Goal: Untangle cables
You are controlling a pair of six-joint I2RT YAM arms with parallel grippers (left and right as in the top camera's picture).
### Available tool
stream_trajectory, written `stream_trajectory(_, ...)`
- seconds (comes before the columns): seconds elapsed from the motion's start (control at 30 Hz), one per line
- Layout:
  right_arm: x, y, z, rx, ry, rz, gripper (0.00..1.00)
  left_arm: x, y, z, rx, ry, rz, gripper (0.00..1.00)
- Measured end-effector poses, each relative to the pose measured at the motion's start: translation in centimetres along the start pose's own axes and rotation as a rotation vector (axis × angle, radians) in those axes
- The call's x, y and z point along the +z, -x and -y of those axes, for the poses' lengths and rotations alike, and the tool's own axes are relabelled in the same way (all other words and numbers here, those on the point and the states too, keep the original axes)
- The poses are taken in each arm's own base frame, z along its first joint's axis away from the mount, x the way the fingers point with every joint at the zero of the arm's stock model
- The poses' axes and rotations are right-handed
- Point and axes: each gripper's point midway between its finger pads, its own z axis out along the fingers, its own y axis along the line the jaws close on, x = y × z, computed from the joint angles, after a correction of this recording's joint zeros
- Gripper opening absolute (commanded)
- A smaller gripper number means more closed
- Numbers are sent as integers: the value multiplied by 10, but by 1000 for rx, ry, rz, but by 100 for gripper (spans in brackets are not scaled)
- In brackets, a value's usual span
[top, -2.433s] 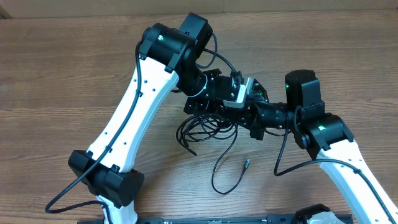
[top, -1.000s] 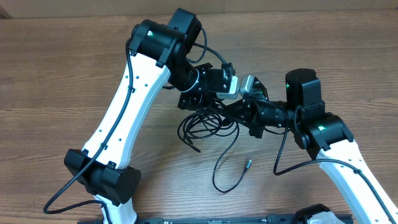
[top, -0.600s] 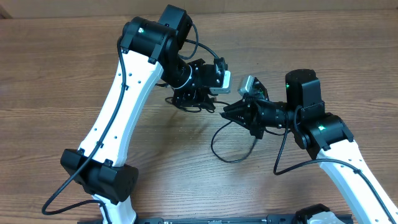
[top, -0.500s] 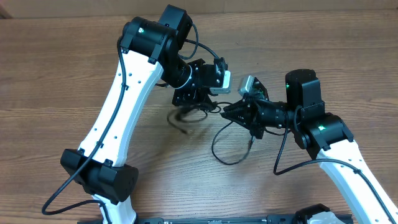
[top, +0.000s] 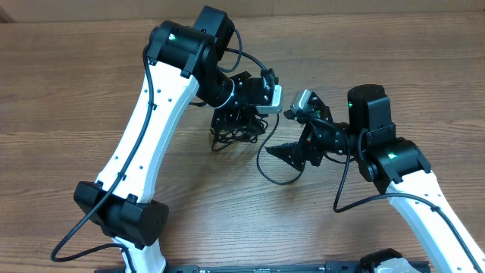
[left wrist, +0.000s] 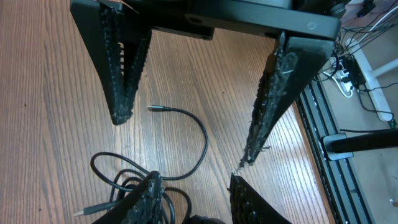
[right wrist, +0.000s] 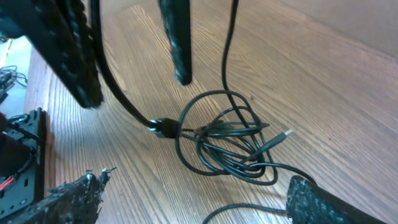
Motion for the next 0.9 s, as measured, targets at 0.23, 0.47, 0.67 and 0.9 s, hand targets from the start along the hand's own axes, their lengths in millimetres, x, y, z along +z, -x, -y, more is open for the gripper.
stream_trajectory(0.23, -1, -13, 6, 33, -46, -57, 100, 0, 0, 0, 0, -1, 2, 100)
stream_trajectory(0.47, -1, -15, 8, 35, -58, -64, 100, 0, 1, 1, -8, -6, 4, 100)
stream_trajectory(0.67, -1, -15, 9, 35, -63, -67, 100, 0, 1, 2, -8, -6, 5, 100)
stream_trajectory(0.9, -3, -28, 18, 58, -122, -123, 100, -1, -13, -6, -52, 35, -75, 100)
